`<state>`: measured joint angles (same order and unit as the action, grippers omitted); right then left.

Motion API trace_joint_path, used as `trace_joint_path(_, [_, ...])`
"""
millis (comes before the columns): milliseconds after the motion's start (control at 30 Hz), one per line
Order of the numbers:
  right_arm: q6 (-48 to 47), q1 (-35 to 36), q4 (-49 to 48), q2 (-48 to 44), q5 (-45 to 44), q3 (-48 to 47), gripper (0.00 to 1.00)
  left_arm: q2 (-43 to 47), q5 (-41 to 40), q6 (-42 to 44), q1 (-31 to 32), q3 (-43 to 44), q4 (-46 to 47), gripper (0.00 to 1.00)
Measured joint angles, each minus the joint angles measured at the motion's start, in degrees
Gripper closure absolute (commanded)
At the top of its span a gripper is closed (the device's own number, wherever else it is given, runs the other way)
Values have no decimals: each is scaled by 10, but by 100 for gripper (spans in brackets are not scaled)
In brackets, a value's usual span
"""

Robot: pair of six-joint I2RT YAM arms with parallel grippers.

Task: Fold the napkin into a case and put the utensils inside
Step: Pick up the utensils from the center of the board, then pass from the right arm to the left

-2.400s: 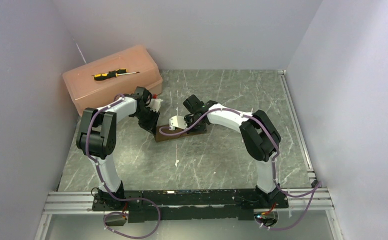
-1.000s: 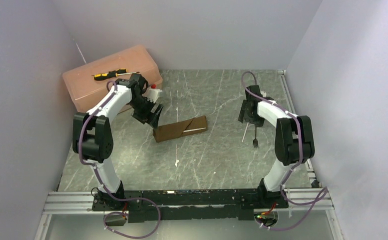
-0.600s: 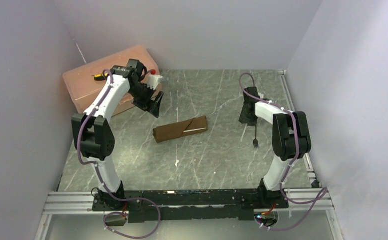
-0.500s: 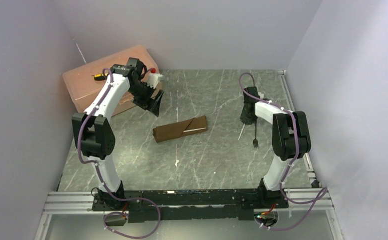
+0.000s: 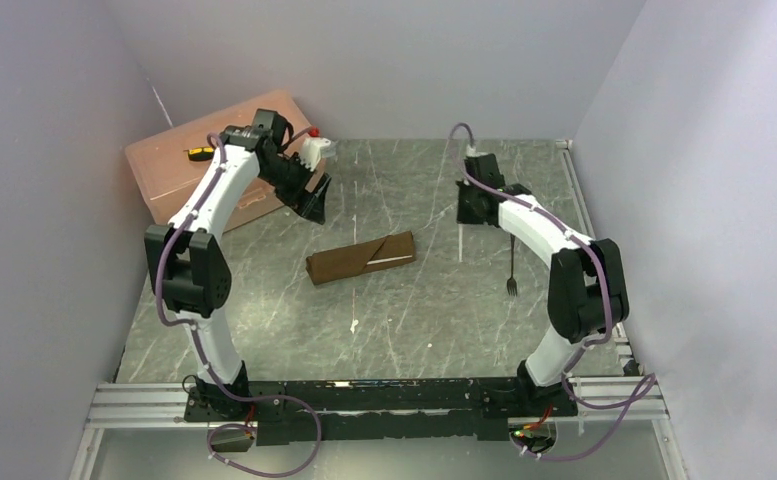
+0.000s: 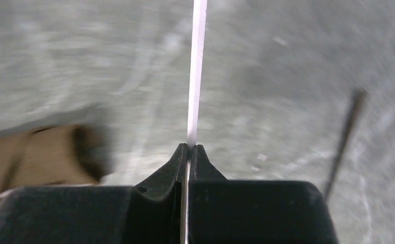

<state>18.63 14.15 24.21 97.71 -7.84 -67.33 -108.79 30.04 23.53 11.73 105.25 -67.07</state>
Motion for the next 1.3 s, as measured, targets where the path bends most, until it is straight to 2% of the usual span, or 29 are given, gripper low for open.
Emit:
trace_joint_path(100, [-35,56,2,-12,49,-57,100,35,11,67,0,-49,50,11])
trace_joint_path(233, [-62,115,2,-13,137,-112,100,163,26,209,0,-177,133,10])
trace_joint_path(467, [-92,154,47,-9,311,-163,100,374,73,438,23,-342,320,8])
trace_joint_path(667, [-119,194,90,12,393,-238,100,446,94,607,36,-505,429,10])
trace_joint_path(800, [-128,222,113,31,419,-270,100,469,94,668,43,-591,544,13])
trace_joint_path(933, [-131,242,135,52,431,-295,100,492,103,695,45,-620,627,14])
trace_joint_path(1100, [-137,263,159,72,433,-325,100,534,124,736,46,-626,650,18])
trace_joint_path(1300, [-146,284,169,79,433,-342,100,536,126,780,47,-626,591,22])
